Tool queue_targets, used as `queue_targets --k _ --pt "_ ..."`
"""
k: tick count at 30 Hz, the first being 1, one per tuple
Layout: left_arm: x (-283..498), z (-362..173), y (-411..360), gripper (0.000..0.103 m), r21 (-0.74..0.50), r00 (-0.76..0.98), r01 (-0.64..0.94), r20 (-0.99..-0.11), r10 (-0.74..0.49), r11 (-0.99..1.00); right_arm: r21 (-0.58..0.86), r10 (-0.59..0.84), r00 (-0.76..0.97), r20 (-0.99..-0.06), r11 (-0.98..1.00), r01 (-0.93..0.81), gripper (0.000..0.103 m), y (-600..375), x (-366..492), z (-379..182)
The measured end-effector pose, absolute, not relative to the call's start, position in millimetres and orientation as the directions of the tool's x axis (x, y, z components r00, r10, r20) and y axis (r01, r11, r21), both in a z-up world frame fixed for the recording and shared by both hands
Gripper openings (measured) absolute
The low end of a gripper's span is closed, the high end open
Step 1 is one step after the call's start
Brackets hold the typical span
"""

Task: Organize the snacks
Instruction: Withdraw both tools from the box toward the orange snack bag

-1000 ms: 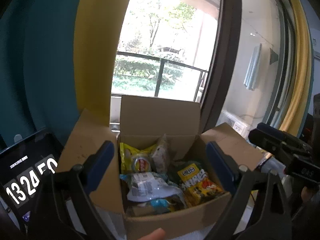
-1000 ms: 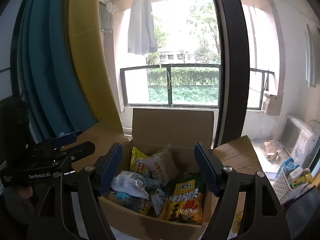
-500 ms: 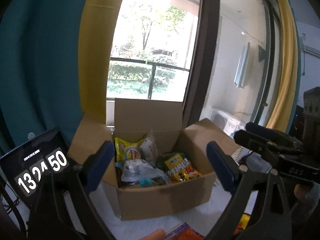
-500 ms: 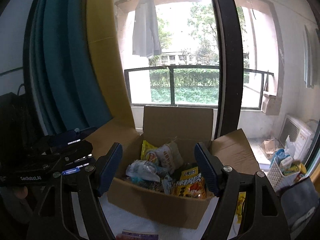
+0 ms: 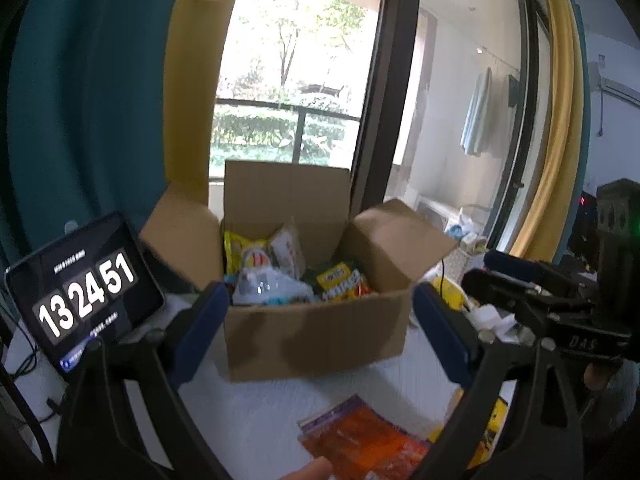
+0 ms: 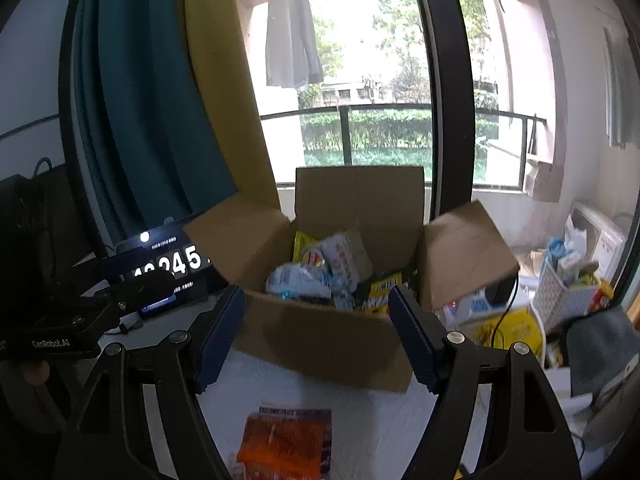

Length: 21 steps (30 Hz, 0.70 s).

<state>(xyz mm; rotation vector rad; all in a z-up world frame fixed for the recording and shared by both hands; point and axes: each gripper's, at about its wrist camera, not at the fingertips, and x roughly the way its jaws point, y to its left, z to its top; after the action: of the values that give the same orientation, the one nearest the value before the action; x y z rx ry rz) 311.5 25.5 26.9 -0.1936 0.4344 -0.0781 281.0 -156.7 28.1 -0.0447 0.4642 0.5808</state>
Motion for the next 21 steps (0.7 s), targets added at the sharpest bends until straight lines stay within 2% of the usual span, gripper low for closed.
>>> queue_targets --k 21 --pt "264.1 -49.9 39.0 0.095 -0.271 0.831 -0.022 -0.54 -0.133 0.962 0.145 0.516 0.615 -0.597 0.823 -0.549 0.077 -143.1 243.9 -57.8"
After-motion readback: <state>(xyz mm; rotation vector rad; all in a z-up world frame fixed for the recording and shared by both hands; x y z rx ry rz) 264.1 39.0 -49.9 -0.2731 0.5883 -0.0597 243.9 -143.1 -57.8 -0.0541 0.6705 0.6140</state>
